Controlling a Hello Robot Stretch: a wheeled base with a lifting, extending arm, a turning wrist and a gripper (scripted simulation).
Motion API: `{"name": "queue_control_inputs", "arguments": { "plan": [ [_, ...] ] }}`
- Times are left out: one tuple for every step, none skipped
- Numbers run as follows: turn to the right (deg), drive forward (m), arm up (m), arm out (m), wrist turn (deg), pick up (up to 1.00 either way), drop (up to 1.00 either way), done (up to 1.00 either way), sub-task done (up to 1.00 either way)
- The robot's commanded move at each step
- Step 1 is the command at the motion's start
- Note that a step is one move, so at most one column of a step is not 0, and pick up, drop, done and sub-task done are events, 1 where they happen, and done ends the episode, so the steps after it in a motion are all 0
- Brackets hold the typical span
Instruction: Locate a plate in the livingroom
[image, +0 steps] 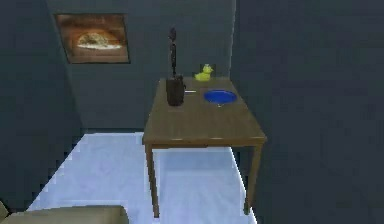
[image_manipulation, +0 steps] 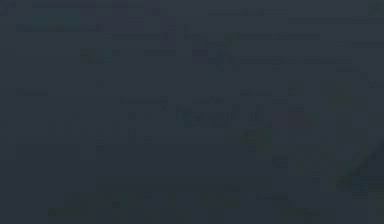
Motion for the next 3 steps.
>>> {"name": "queue_control_inputs", "arguments": {
  "plan": [
    [0.0,0.7,0.0,0.0,0.0,0.0,0.0,0.0,0.0],
    [12.0,0.0,0.0,0.0,0.0,0.0,0.0,0.0,0.0],
    [0.0,0.0,0.0,0.0,0.0,0.0,0.0,1.0,0.0]
  ]
}}
